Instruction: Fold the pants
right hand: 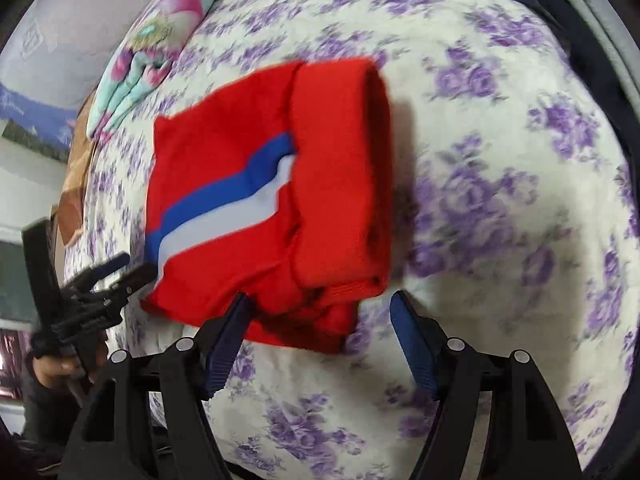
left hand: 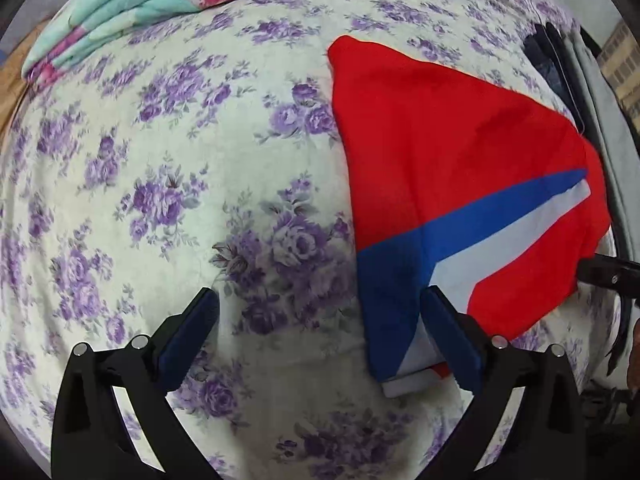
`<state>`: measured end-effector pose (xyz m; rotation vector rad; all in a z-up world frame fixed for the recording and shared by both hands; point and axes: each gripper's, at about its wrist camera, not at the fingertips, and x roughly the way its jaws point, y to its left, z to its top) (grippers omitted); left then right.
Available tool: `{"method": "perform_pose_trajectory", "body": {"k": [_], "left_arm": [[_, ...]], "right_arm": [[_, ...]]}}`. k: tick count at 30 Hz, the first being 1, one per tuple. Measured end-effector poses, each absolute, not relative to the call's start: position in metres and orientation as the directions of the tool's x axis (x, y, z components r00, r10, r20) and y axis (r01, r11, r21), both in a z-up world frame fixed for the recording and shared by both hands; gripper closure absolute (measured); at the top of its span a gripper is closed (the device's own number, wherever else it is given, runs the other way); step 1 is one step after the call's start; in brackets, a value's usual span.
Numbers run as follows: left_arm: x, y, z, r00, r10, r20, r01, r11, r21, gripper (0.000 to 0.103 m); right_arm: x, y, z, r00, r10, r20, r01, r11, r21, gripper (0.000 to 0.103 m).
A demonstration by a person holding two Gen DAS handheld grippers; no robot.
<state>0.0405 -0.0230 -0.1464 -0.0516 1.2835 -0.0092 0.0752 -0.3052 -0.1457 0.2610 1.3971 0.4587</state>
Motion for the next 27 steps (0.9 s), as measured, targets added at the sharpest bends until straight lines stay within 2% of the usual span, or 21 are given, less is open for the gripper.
{"method": "perform_pose_trajectory", "body": {"k": [3, 6, 10, 14, 15, 17, 22, 27], "left_arm": [[0.042, -0.021, -0.133, 0.275, -0.073, -0.959, -0.002, 0.997, -0.077, 0.005], [0.045, -0.018, -0.122, 0.313, -0.130, -0.941, 0.008, 0.991, -0.135, 0.005], [0.054, -0.013, -0.123, 0.302, -0.141, -0.943, -0.035, 0.987, -0.158, 0.005], [0.053, -0.006, -0.128, 0.290, -0.157, -0.944, -0.068, 0.981, -0.184, 0.005], [0.052, -0.004, -0.129, 0.286, -0.155, -0.945, -0.075, 0.980, -0.183, 0.005], [0.046, 0.000, -0.132, 0.276, -0.147, -0.950, -0.095, 0.979, -0.179, 0.005], [0.042, 0.007, -0.135, 0.267, -0.146, -0.953, -0.130, 0.974, -0.186, 0.005], [0.044, 0.012, -0.117, 0.322, -0.169, -0.932, -0.134, 0.966, -0.221, 0.005]], "right_arm": [[0.075, -0.304, -0.137, 0.116, 0.497, -0.860, -0.172, 0.863, 0.476, 0.030], [0.080, -0.314, -0.135, 0.134, 0.529, -0.838, -0.134, 0.848, 0.513, 0.024], [0.094, -0.305, -0.156, 0.109, 0.584, -0.804, -0.064, 0.812, 0.581, 0.022], [0.095, -0.283, -0.158, 0.115, 0.551, -0.827, -0.092, 0.835, 0.543, 0.023], [0.094, -0.282, -0.158, 0.112, 0.558, -0.823, -0.096, 0.830, 0.549, 0.026], [0.092, -0.279, -0.160, 0.090, 0.579, -0.810, -0.109, 0.814, 0.570, 0.061], [0.096, -0.279, -0.147, 0.083, 0.619, -0.781, -0.149, 0.782, 0.605, 0.077], [0.103, -0.311, -0.104, 0.161, 0.594, -0.788, -0.227, 0.800, 0.556, 0.079]]}}
